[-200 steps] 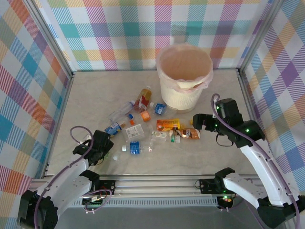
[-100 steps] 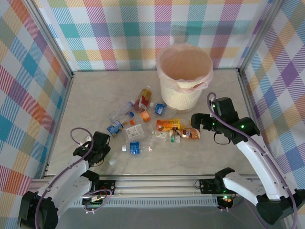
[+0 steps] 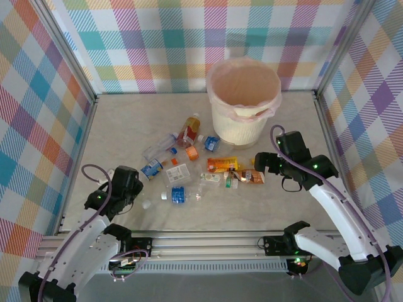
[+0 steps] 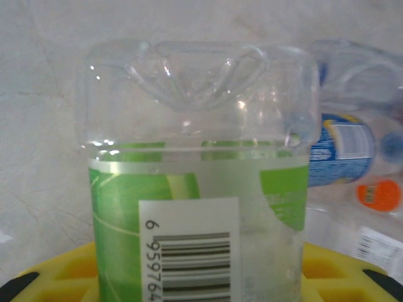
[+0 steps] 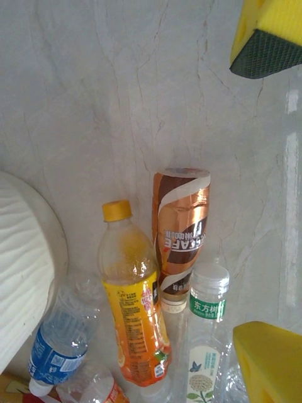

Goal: Put the plastic bottles in the bin

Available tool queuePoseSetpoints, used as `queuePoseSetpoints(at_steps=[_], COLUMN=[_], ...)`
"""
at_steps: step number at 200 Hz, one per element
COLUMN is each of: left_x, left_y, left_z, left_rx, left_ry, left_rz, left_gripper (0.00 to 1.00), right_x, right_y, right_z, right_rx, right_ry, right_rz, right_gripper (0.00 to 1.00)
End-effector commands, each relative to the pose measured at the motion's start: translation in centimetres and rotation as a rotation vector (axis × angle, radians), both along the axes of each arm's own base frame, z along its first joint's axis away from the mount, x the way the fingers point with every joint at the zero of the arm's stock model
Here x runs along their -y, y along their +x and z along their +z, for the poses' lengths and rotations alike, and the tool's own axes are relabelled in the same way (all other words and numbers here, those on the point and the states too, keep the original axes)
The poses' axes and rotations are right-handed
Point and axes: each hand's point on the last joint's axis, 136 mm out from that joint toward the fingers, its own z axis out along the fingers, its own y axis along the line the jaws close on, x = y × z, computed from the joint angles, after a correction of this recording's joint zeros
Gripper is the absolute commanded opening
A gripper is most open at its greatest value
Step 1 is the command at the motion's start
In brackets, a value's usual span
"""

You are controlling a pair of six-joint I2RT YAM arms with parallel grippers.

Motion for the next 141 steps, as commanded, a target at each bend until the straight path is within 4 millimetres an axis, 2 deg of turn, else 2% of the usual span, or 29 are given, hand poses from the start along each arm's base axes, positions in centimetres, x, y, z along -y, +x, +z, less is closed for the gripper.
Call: queuePoseSetpoints(at_steps=[1,48,82,104,137,141], left_x=[0.1,2.1,5.4,8.9,16.6,17.6], left_y=[0.2,2.9,7.1,10.6,15.8,16.5], left_z=[2.7,9.3,14.3,17.8,22.6,22.8], left_rx=[0.026,0.134,0.226,0.293,0.386,0.388], left_ry=[0.009,0.004,-0.019,-0.015,0.021,0.026], left_rz=[-0.039,-0.174,-0.314,-0.427,-0.628,-0.651], left_gripper=[0.11,0.08,0.05,0.03,0.03,0.03], right_x=[0.6,1.2,1.1,1.0,0.8,0.7], right_y=[0.1,0.1,0.3,0.4,0.6,0.5], right_z=[-0.6,-1.1,-1.5,-2.0,-2.7,-2.8], right_rx=[-0.004,0.002,0.000,-0.005,-0.015,-0.018], right_ry=[-0.019,-0.028,-0.013,-0.003,0.016,0.018], right_rz=[-0.046,-0.091,-0.105,-0.119,-0.134,-0.134], right_gripper=[1.00,1.00,1.00,1.00,1.00,1.00])
